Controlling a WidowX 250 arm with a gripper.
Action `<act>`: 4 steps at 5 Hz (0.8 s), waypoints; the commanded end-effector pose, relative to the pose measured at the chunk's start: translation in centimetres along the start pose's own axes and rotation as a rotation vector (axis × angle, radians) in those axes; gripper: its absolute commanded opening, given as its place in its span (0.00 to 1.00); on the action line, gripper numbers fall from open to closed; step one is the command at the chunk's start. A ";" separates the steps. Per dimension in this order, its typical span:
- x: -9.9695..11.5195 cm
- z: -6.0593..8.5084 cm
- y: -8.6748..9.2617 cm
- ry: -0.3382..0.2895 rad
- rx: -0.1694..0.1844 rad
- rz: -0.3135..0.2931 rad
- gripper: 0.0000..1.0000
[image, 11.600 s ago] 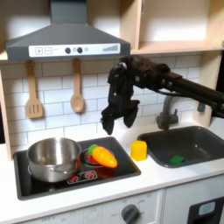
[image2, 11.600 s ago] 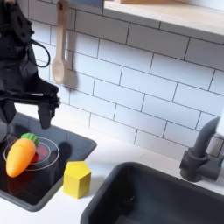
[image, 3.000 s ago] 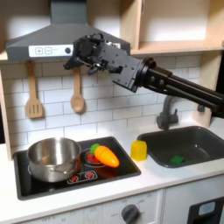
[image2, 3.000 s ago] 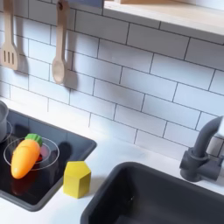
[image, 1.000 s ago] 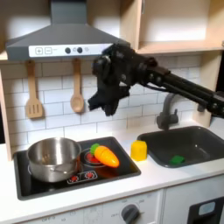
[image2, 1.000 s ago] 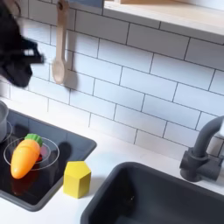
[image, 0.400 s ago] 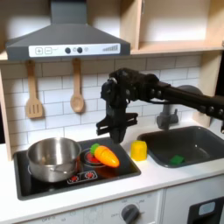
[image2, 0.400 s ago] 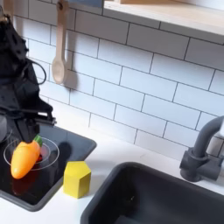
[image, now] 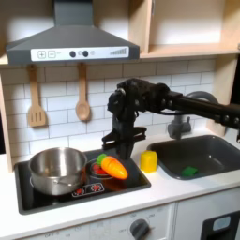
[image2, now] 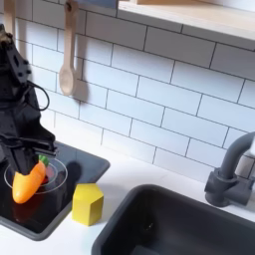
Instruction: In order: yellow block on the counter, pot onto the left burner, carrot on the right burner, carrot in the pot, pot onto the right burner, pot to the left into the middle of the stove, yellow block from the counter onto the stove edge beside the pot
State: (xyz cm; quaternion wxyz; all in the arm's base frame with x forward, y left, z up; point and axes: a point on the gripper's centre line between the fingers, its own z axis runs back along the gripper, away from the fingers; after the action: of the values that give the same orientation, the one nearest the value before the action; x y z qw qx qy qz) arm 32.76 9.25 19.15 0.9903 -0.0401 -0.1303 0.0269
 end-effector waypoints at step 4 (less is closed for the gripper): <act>-0.1 0.5 0.2 0.022 0.074 0.099 1.00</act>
State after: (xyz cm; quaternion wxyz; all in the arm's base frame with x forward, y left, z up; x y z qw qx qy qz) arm 32.59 9.56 20.17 0.9889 -0.0071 -0.1255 0.0797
